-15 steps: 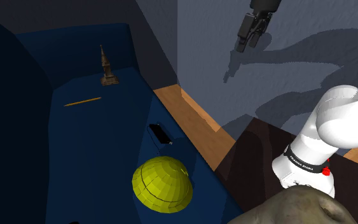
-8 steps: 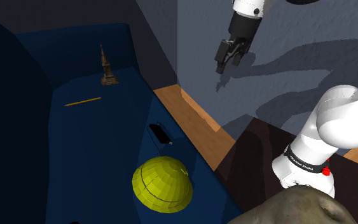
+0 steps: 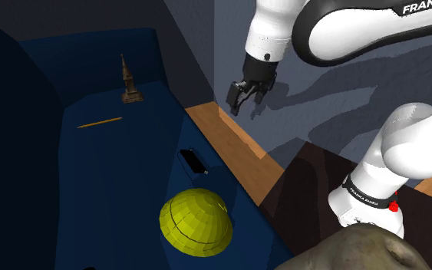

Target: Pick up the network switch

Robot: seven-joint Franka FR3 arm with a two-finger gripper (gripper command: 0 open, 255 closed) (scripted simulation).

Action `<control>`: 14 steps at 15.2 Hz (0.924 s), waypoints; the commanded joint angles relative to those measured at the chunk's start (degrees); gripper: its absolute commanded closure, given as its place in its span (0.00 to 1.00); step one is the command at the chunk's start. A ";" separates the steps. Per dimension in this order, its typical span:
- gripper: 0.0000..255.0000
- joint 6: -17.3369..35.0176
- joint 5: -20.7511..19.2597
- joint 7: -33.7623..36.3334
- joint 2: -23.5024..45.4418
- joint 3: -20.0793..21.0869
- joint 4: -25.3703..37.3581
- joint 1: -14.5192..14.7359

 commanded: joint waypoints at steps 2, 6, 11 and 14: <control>0.00 5.12 -1.48 5.99 4.59 5.12 0.21 -1.57; 0.00 10.95 -6.50 15.68 12.89 13.04 2.81 -5.56; 0.00 15.10 -20.70 32.49 26.49 24.22 8.68 -13.10; 0.00 13.61 -35.32 46.02 38.06 28.83 14.09 -15.44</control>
